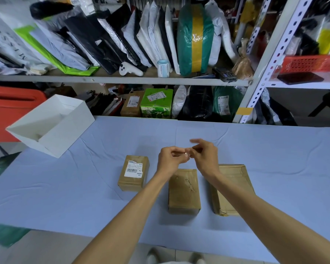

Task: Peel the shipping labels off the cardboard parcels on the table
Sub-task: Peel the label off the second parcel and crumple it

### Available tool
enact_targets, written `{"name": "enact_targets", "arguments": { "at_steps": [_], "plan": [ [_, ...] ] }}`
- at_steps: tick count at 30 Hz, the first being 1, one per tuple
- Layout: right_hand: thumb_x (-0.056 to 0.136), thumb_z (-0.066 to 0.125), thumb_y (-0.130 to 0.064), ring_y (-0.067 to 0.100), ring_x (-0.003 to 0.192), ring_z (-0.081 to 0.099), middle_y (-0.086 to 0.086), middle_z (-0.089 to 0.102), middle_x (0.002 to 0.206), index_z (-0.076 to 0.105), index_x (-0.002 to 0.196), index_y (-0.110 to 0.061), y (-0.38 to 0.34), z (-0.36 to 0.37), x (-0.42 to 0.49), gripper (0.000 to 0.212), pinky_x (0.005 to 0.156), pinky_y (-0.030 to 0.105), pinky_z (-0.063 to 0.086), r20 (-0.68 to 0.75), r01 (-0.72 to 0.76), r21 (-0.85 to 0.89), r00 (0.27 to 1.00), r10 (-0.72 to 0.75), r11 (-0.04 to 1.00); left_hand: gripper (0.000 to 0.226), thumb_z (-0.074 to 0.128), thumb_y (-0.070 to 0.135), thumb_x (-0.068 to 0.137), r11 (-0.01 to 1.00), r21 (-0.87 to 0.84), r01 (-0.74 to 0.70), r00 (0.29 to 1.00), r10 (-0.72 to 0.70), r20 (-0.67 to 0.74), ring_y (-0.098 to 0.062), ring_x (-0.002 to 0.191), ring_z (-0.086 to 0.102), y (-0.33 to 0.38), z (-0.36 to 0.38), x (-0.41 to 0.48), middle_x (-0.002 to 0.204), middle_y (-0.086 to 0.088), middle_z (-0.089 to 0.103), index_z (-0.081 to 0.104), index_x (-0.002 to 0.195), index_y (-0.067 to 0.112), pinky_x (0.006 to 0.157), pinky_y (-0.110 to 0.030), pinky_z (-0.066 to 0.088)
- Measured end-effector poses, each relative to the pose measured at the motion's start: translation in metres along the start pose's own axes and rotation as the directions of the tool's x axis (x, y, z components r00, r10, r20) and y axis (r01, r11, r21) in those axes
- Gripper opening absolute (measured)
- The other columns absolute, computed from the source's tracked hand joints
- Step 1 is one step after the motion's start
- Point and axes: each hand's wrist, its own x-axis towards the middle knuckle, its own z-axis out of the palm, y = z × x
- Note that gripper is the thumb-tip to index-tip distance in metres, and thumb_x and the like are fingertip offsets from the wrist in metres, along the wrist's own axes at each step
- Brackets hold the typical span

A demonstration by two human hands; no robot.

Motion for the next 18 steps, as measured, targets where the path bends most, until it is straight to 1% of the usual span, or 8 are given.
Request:
{"name": "enact_targets", "arguments": {
  "at_steps": [2,6,9,11,13,15,17,18],
  "plan": [
    [0.084,0.071,-0.008,0.011,0.065,0.068,0.003,0.070,0.071,0.064,0.097,-0.008,-0.001,-0.001,0.001,0.014,0.065,0.030,0.059,0.004,-0.040,0.028,0.999,0.039,0.999,0.016,0.076,0.009,0.080,1.000,0.015,0.014,0.999,-0.013,-0.041,-0.021,0.083,0.073,-0.002,0.002,-0.001,0.092,-0.010,0.075,0.071,0.094,0.007,0.085,-0.035,0.059],
    [0.082,0.075,-0.011,0.012,0.057,0.067,0.004,0.069,0.064,0.071,0.078,-0.005,-0.005,0.001,0.005,0.008,0.056,0.023,0.055,0.002,-0.057,0.025,0.998,0.057,0.998,0.011,0.075,0.013,0.081,0.996,0.078,-0.037,0.985,0.049,-0.166,-0.016,0.071,0.073,-0.002,0.010,-0.004,0.082,-0.007,0.074,0.072,0.090,0.007,0.075,-0.027,0.060],
    [0.085,0.071,-0.009,0.014,0.061,0.069,0.008,0.071,0.067,0.074,0.085,-0.001,-0.010,0.001,0.007,0.009,0.061,0.027,0.058,0.025,-0.030,0.026,0.999,0.030,0.999,0.007,0.072,0.015,0.084,0.985,0.150,-0.088,0.967,0.121,-0.225,-0.009,0.064,0.070,0.001,0.014,-0.004,0.073,-0.002,0.072,0.072,0.084,0.008,0.063,-0.014,0.056],
    [0.088,0.067,-0.009,0.014,0.069,0.070,0.008,0.073,0.075,0.075,0.089,0.000,-0.011,0.003,0.007,0.012,0.070,0.028,0.058,0.047,-0.004,0.012,0.999,0.003,1.000,0.007,0.071,0.015,0.085,0.982,0.165,-0.091,0.964,0.129,-0.233,-0.008,0.063,0.070,0.004,0.014,-0.001,0.070,0.000,0.071,0.072,0.080,0.010,0.061,-0.012,0.055],
    [0.091,0.062,-0.009,0.011,0.078,0.069,0.009,0.074,0.089,0.075,0.095,-0.001,-0.011,0.004,0.007,0.016,0.072,0.016,0.053,0.071,0.018,-0.008,0.997,-0.017,1.000,0.009,0.068,0.013,0.086,0.983,0.166,-0.077,0.965,0.115,-0.234,-0.011,0.065,0.071,0.007,0.011,0.003,0.069,-0.001,0.071,0.071,0.078,0.011,0.065,-0.017,0.057],
    [0.092,0.061,-0.011,0.002,0.074,0.063,0.009,0.072,0.094,0.073,0.104,-0.001,-0.012,0.005,0.005,0.019,0.065,0.003,0.045,0.099,0.043,-0.039,0.994,-0.039,0.998,0.009,0.066,0.011,0.087,0.983,0.173,-0.066,0.968,0.106,-0.230,-0.012,0.066,0.071,0.008,0.007,0.007,0.070,-0.002,0.071,0.071,0.079,0.011,0.067,-0.019,0.058],
    [0.093,0.061,-0.014,0.002,0.073,0.060,0.009,0.069,0.094,0.070,0.110,-0.001,-0.012,0.006,0.002,0.023,0.065,0.005,0.045,0.117,0.069,-0.079,0.991,-0.059,0.995,0.010,0.065,0.013,0.089,0.981,0.183,-0.066,0.972,0.104,-0.210,-0.011,0.064,0.070,0.007,0.004,0.009,0.068,-0.001,0.070,0.071,0.080,0.010,0.066,-0.018,0.057],
    [0.094,0.060,-0.015,0.009,0.076,0.061,0.011,0.067,0.094,0.069,0.110,0.000,-0.012,0.005,0.002,0.024,0.068,0.012,0.048,0.129,0.078,-0.113,0.990,-0.064,0.990,0.012,0.064,0.014,0.090,0.979,0.191,-0.065,0.974,0.104,-0.201,-0.009,0.063,0.070,0.006,0.003,0.010,0.067,0.001,0.070,0.070,0.081,0.009,0.064,-0.016,0.057]
  ]
}}
